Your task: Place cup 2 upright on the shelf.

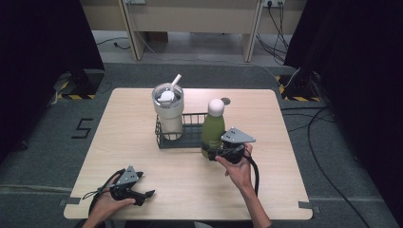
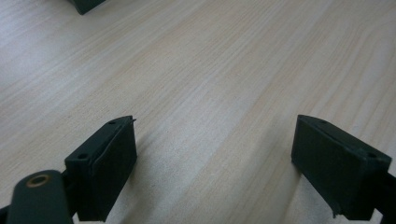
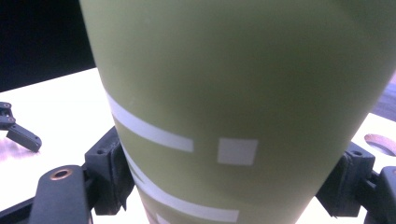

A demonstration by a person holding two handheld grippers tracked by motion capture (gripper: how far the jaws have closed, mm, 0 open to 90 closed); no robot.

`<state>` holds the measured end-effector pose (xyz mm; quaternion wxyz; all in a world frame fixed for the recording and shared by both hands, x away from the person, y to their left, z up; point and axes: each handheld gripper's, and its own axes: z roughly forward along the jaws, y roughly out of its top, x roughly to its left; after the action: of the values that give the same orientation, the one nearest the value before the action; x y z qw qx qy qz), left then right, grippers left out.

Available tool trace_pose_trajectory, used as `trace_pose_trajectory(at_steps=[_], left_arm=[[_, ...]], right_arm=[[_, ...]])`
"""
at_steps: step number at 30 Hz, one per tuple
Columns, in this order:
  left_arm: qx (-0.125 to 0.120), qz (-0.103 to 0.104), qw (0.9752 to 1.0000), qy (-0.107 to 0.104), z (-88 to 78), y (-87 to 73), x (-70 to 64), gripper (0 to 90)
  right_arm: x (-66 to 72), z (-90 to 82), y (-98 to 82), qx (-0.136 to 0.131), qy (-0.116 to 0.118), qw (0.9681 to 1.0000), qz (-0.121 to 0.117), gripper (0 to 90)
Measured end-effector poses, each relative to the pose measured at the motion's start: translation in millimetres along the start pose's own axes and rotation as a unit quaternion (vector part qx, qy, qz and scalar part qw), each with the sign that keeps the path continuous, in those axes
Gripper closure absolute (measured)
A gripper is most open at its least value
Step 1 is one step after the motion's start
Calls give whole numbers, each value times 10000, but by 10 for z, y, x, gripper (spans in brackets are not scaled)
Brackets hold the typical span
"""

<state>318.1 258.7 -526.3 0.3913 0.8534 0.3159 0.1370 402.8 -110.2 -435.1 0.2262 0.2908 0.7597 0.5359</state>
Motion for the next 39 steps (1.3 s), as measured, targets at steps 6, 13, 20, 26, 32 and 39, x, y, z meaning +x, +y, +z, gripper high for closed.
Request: trace_pose_trajectory(at_steps=[6,13,20,26,32,39], left_arm=[[0,0,10000,0,0,0,1,135],[0,-3,10000,1,0,0,1,135],[1,0,10000,3,-1,0,1,135],[0,-1,10000,5,-1,0,0,135],[2,1,10000,12,-2,-1,1,136],[9,7,10000,11,-5,-2,1,136]], right_arm=[[-10,-36,79,-37,23,10000,8,209],[-19,-37,171,-12,33,10000,-23,209],[-23,2,306,-63,84,9999,-12,209],[-14,32,459,-123,113,9998,-75,209],[-12,92,579,-121,146,9997,-119,209],[-17,148,662,-141,161,9997,-120,209]])
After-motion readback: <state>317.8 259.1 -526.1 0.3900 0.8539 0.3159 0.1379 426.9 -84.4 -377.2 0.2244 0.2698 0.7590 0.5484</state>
